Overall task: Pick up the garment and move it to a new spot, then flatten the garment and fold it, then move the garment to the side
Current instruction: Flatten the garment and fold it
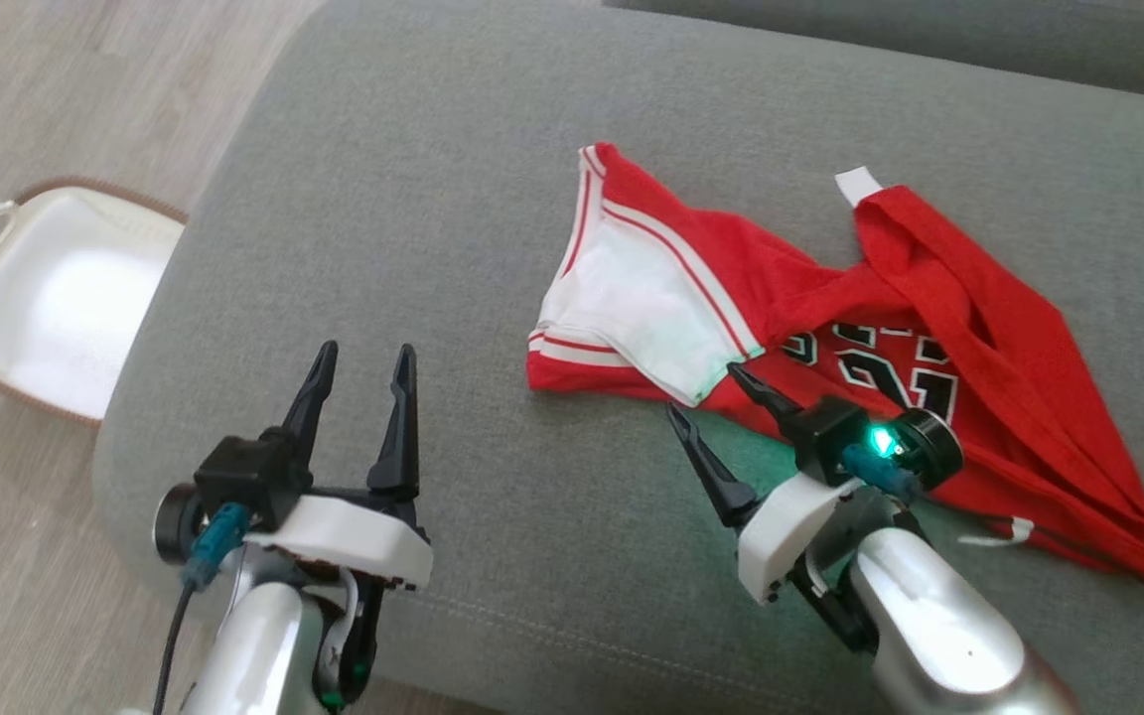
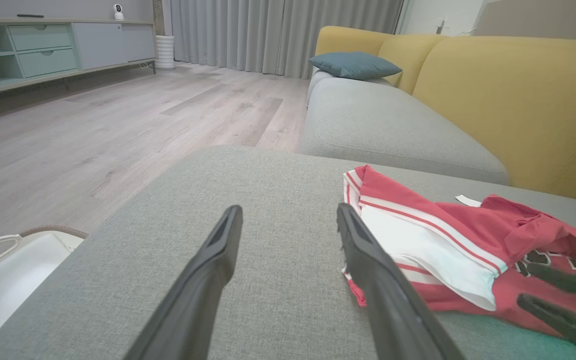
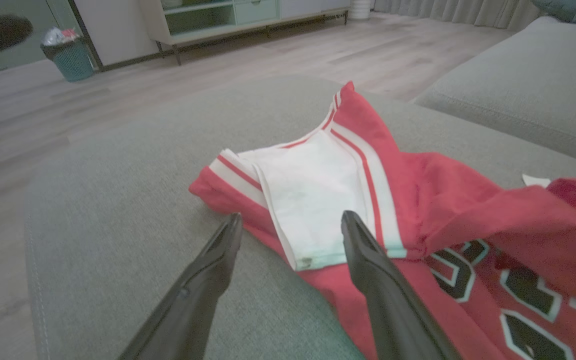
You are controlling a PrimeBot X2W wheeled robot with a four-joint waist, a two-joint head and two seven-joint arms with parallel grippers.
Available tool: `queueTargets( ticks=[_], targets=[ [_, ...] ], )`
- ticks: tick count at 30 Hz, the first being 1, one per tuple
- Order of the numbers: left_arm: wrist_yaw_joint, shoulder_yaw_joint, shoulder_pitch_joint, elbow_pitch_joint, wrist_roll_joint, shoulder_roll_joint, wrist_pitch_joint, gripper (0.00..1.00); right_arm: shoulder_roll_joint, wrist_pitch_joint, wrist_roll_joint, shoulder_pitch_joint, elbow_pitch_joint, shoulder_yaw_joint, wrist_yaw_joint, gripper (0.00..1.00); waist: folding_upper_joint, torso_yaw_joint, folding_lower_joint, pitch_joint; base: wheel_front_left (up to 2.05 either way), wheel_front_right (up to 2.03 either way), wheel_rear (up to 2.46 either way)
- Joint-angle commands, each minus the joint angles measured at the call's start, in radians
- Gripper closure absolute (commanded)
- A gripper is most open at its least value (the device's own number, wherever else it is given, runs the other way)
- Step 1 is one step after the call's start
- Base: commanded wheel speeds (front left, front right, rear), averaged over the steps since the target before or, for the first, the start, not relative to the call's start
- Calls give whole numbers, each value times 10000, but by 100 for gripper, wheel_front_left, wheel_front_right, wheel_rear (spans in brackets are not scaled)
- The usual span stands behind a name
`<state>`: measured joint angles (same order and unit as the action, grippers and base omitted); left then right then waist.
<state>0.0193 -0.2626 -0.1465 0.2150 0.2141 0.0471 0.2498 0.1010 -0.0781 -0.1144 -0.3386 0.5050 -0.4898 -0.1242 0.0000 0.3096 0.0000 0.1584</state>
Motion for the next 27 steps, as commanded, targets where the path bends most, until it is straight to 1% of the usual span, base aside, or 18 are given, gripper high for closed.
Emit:
queueTargets(
  ticks=[1, 7, 15, 16, 17, 18, 19, 20, 21, 27],
  targets=[
    [61, 232, -475, -313, 28, 32, 120, 0, 19, 1, -55, -445, -60, -262, -65, 0, 0, 116, 0, 97, 0, 0, 0],
    [109, 117, -583, -331, 110, 32, 120, 0, 130, -52, 88, -994, 900, -359, -65, 0, 0, 336, 0, 279, 0, 0, 0],
    [168, 22, -660, -328, 223, 32, 120, 0, 121, -174, 125, -1461, 1735, -344, -65, 0, 0, 515, 0, 491, 0, 0, 0],
    [176, 16, -667, -329, 231, 32, 120, 0, 114, -178, 113, -1498, 1806, -354, -65, 4, 0, 519, 0, 508, 0, 0, 0],
    [176, 16, -667, -329, 231, 32, 120, 0, 114, -178, 113, -1498, 1806, -354, -65, 4, 0, 519, 0, 508, 0, 0, 0],
    [184, 6, -675, -318, 226, 32, 120, 0, 109, -188, 98, -1533, 1870, -365, -65, 22, 0, 518, 0, 521, 0, 0, 0],
    [190, -5, -687, -305, 208, 32, 120, 0, 105, -199, 78, -1568, 1933, -373, -65, 51, 0, 514, 0, 533, 0, 0, 0],
    [197, -13, -702, -296, 196, 32, 120, 0, 101, -213, 59, -1602, 1991, -382, -65, 71, 0, 508, 0, 541, 0, 0, 0],
    [204, -20, -717, -287, 183, 32, 120, 0, 90, -230, 24, -1635, 2041, -384, -65, 100, 0, 498, 0, 547, 0, 0, 0],
    [221, -49, -763, -244, 142, 32, 120, 0, -6, -427, -222, -1830, 2053, -387, -65, 100, 0, 400, 0, 485, 0, 0, 0]
  ],
)
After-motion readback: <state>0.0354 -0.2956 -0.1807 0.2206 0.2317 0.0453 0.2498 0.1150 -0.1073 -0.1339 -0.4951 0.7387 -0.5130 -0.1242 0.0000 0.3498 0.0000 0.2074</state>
